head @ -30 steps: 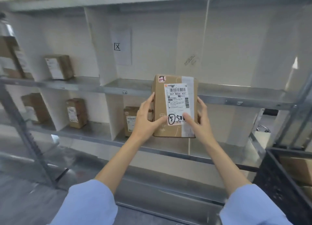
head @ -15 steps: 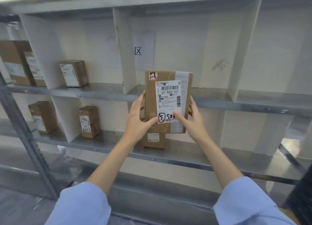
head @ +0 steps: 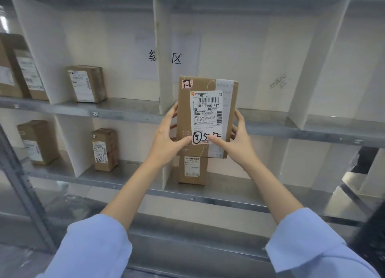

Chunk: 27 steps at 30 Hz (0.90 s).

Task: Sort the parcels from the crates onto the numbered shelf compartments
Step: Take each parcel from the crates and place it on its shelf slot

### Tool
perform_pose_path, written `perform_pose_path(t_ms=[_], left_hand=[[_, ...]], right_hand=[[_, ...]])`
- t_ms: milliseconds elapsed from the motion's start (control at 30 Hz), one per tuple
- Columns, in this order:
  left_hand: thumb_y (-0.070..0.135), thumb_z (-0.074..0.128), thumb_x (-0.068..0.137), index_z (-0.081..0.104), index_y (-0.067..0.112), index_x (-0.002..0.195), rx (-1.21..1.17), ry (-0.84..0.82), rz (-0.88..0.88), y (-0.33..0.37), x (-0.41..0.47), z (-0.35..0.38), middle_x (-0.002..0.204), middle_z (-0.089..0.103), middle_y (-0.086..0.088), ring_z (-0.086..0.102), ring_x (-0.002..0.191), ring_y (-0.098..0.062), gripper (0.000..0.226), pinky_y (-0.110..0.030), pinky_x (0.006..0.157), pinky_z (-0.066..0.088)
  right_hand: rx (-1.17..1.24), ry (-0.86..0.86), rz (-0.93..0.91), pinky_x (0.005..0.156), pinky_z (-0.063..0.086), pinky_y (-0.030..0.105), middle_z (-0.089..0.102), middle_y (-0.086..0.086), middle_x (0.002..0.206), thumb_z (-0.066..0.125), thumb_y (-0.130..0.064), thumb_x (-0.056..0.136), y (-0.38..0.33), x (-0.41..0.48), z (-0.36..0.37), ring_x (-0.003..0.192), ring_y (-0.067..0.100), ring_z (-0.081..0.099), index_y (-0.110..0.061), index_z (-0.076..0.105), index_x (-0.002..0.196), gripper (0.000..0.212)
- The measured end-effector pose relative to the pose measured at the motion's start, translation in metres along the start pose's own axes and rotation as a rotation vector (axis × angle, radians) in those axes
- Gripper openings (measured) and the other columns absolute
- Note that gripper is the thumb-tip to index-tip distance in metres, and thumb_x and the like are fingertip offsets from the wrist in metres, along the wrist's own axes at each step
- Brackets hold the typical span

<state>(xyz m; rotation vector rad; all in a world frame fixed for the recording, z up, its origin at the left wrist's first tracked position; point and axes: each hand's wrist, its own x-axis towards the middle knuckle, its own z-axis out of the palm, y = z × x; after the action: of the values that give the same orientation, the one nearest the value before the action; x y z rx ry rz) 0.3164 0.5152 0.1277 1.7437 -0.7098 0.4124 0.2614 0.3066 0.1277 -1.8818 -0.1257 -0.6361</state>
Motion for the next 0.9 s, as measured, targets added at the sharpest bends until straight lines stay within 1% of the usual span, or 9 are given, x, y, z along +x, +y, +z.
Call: perform_pose_path(t_ms=[67,167,233,333,400,533,667,733,900], left_hand=[[0.021,0.08,0.08,0.021,0.047,0.148,-0.01,-0.015,0.007,0.0,0.01,-0.002,0.143,0.039,0.021,0.048,0.12,0.004,0.093,-0.014,0.084,0.048],[0.021,0.079,0.081,0.023,0.043,0.15,0.009,-0.038,0.033,0.003,0.027,-0.005,0.142,0.041,0.02,0.046,0.125,-0.002,0.092,-0.01,0.084,0.046],[0.02,0.077,0.083,0.023,0.039,0.151,0.031,-0.05,0.062,0.006,0.04,-0.008,0.145,0.042,0.017,0.045,0.128,-0.004,0.09,-0.022,0.097,0.045],[0.024,0.072,0.088,0.026,0.034,0.153,0.139,-0.062,0.079,0.006,0.059,-0.015,0.154,0.038,0.008,0.039,0.137,-0.011,0.08,-0.04,0.112,0.037],[0.03,0.065,0.093,0.028,0.03,0.153,0.258,-0.069,0.088,0.0,0.07,-0.018,0.155,0.035,0.006,0.036,0.14,-0.013,0.071,-0.045,0.115,0.033],[0.046,0.048,0.098,0.022,0.035,0.155,0.716,-0.056,0.17,-0.023,0.086,-0.019,0.159,0.028,0.005,0.032,0.141,-0.018,0.063,-0.043,0.112,0.03],[0.049,0.039,0.1,0.023,0.032,0.155,0.878,-0.014,0.192,-0.046,0.101,-0.013,0.159,0.029,0.006,0.031,0.139,-0.017,0.06,-0.038,0.109,0.028],[0.049,0.038,0.1,0.025,0.03,0.155,0.928,0.002,0.198,-0.057,0.107,-0.008,0.157,0.032,0.005,0.032,0.138,-0.016,0.059,-0.035,0.108,0.028],[0.05,0.04,0.1,0.028,0.028,0.154,1.028,0.005,0.199,-0.073,0.124,0.002,0.156,0.034,0.003,0.034,0.136,-0.019,0.06,-0.032,0.105,0.026]], right_hand=[[0.001,0.044,-0.002,0.108,0.045,0.042,0.054,-0.003,0.144,0.086,-0.034,0.073,0.002,0.007,0.002,0.129,0.011,0.052,-0.047,0.015,0.147,0.103],[0.003,0.105,-0.028,0.105,0.048,0.035,0.058,-0.008,0.139,0.085,-0.03,0.075,0.003,0.02,0.008,0.117,-0.005,0.057,-0.053,0.017,0.14,0.097],[0.013,0.147,-0.046,0.104,0.048,0.035,0.059,-0.012,0.135,0.085,-0.028,0.076,0.005,0.031,0.012,0.114,-0.011,0.057,-0.055,0.018,0.139,0.096],[0.019,0.205,-0.061,0.108,0.045,0.043,0.062,-0.018,0.13,0.084,-0.028,0.077,0.012,0.053,0.015,0.117,-0.003,0.059,-0.054,0.015,0.145,0.1],[-0.007,0.244,-0.059,0.11,0.043,0.046,0.063,-0.024,0.125,0.083,-0.031,0.078,0.017,0.07,0.016,0.116,-0.003,0.059,-0.051,0.011,0.15,0.104],[-0.102,0.284,-0.059,0.11,0.042,0.042,0.057,-0.041,0.11,0.081,-0.034,0.078,0.027,0.112,0.014,0.105,-0.011,0.057,-0.051,0.009,0.151,0.105],[-0.146,0.257,-0.068,0.11,0.04,0.047,0.055,-0.025,0.136,0.079,-0.033,0.08,0.037,0.152,0.018,0.124,0.012,0.056,-0.049,0.005,0.152,0.104],[-0.146,0.23,-0.073,0.11,0.04,0.05,0.047,-0.023,0.146,0.078,-0.031,0.082,0.044,0.17,0.024,0.13,0.015,0.052,-0.047,0.002,0.153,0.105],[-0.152,0.158,-0.092,0.11,0.04,0.049,0.046,-0.015,0.15,0.075,-0.031,0.084,0.062,0.206,0.035,0.134,0.021,0.05,-0.042,-0.001,0.154,0.104]])
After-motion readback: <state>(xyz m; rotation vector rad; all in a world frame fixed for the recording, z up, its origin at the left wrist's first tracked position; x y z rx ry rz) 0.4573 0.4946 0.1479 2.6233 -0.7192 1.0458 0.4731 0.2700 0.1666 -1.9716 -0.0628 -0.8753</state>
